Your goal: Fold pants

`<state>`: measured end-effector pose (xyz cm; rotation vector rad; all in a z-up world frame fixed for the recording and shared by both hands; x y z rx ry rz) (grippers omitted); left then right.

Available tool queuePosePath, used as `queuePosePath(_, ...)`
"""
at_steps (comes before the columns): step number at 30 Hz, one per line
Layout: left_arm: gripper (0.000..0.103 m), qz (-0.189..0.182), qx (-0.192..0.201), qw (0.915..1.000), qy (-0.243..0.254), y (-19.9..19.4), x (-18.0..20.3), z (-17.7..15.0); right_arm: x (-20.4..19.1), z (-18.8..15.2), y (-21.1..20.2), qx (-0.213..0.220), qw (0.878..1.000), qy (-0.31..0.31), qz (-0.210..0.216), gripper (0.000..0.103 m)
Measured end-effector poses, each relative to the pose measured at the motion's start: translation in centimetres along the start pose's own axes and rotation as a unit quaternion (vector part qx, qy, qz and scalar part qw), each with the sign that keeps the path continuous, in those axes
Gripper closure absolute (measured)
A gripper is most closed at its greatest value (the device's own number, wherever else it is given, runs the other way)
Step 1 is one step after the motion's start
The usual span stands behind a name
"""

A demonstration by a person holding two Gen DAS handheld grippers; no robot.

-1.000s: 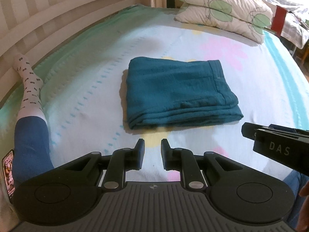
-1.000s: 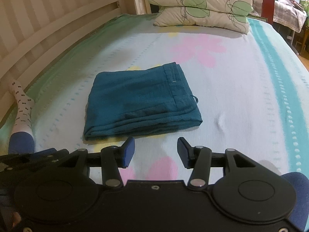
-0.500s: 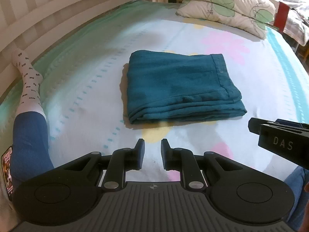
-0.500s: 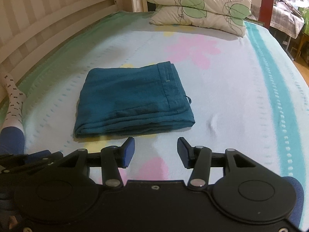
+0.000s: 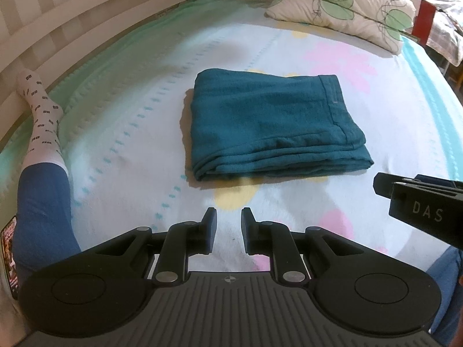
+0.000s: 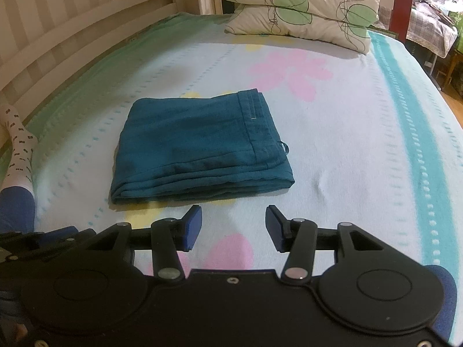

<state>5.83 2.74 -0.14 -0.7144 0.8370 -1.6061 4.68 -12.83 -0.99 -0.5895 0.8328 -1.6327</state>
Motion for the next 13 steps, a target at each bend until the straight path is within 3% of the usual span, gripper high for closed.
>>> queuePosePath(13, 0.085, 0.004, 0.009, 0.9999, 0.010, -0.18, 0.12, 0.12, 0.00, -0.12, 0.12, -0.002, 1.000, -0.002, 0.000, 0.046)
Point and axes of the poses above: each gripper's, at about its wrist camera, not at the fingertips, and y roughly the way its jaws point, x to its right, z to its top, the point moved 10 cm from there along y, roughly the way its jaws point, and after that the axes turned 10 degrees about -z, right-handed, at the moved point
